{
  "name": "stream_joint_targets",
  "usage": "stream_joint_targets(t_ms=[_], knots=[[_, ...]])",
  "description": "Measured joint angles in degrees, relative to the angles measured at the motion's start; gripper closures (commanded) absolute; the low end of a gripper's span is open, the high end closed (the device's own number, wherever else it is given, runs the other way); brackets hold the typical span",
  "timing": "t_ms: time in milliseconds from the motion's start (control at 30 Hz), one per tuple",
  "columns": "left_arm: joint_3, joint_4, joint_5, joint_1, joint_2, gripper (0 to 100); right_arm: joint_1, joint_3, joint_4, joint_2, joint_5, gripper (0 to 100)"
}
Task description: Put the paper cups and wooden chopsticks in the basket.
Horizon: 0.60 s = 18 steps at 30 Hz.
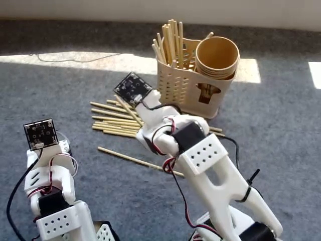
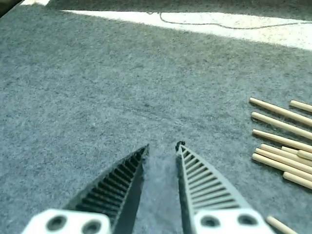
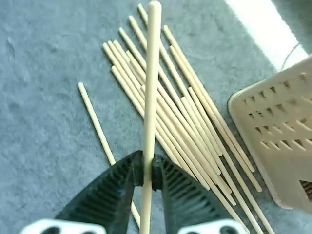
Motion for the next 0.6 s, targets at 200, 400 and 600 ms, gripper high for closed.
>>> stream_joint_targets(t_ms=[200,400,600], knots=[[0.0,0.0,0.0,0.0,0.0,89,2.8,0.0,-1.1,-6.1,-10.3,99.2],[0.0,0.0,0.0,0.0,0.0,89,6.2,0.0,-9.2,-10.2,-12.8,99.2],[0.0,0.0,0.0,0.0,0.0,89,7.6,0.0,-20.0,-12.9,-15.1,99.2]])
